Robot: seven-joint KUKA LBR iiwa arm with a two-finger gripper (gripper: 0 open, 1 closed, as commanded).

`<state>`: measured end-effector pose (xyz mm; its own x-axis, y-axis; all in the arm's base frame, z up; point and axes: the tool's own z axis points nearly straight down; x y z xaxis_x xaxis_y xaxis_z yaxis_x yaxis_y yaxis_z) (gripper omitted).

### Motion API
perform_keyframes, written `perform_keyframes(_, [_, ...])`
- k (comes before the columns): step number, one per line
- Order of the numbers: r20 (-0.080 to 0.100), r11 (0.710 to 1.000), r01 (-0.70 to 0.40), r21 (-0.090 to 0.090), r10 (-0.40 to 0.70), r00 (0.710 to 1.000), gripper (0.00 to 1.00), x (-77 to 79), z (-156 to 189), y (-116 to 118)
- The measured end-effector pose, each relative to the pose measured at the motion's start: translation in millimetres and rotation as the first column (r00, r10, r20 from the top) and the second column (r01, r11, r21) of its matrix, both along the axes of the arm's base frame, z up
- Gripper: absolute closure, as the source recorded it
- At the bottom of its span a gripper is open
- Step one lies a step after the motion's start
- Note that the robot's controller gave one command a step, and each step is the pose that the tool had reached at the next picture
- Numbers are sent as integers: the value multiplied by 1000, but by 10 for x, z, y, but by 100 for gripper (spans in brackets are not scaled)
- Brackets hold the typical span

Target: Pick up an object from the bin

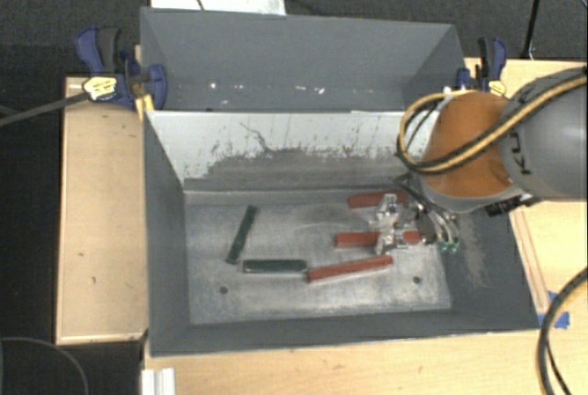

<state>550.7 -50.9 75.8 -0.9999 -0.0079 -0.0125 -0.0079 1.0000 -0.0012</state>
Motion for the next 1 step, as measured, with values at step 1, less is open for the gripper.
perform_keyframes(1, [-4, 999, 37, 1, -37, 999, 100, 151, 1616, -16])
